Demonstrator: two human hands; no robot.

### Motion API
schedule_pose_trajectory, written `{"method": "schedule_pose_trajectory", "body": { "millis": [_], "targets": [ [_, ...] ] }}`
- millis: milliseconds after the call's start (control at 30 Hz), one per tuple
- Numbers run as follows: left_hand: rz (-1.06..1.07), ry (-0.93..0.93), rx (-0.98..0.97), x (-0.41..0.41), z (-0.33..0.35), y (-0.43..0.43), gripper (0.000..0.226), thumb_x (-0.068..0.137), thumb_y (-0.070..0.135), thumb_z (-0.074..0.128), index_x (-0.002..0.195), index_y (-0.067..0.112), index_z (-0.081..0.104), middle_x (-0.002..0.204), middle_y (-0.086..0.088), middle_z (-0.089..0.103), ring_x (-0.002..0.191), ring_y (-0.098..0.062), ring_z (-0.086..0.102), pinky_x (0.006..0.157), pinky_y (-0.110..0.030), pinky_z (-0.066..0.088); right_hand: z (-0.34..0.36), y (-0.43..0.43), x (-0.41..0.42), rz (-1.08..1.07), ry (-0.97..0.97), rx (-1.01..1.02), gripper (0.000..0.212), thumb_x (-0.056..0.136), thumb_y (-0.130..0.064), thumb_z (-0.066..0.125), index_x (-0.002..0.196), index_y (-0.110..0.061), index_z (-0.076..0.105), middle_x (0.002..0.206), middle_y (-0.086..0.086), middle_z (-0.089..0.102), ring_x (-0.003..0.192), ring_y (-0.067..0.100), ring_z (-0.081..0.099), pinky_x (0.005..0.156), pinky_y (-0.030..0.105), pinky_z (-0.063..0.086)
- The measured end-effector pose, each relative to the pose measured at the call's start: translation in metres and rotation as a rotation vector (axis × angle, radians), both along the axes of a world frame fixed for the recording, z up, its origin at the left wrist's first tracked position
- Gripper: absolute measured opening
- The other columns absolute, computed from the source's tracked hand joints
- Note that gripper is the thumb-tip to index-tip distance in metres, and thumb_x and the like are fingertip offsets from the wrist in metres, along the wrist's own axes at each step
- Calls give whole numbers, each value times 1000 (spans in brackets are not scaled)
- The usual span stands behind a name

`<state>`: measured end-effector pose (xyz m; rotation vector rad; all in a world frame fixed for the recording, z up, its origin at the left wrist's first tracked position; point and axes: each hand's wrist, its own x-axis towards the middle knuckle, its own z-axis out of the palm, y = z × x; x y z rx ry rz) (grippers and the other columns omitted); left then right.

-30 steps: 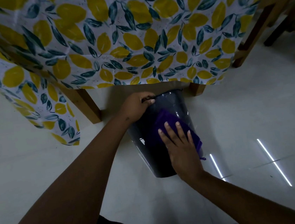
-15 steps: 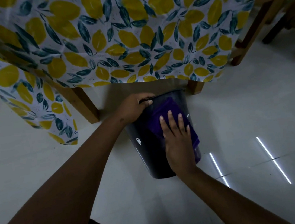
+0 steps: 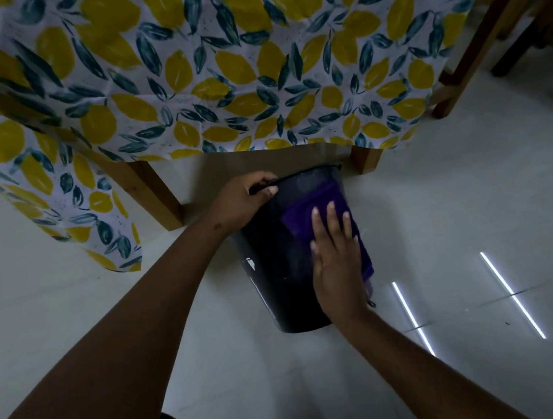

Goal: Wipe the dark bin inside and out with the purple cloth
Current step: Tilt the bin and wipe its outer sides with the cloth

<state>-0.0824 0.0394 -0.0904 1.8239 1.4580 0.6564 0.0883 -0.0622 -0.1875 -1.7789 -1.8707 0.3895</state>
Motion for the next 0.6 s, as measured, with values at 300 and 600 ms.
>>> {"method": "schedule_pose_trajectory", "body": {
  "millis": [300,600],
  "targets": [
    [14,42,41,3,-2,2,18,90,19,62,106,12,64,95,5,62,90,-7,56,70,-2,37,-19,-52,-16,19,-106,5,59,96,-29,27,153,-30,15,162,1,7,148,31,7,112,58,23],
    [-1,18,-14,-9,-3,1,22,92,21,59,109,8,63,98,-3,64,93,-14,59,83,-30,45,9,22,-2,-96,197,-13,49,104,-26,27,152,-31,15,162,-5,10,148,21,7,113,53,27]
  ]
}}
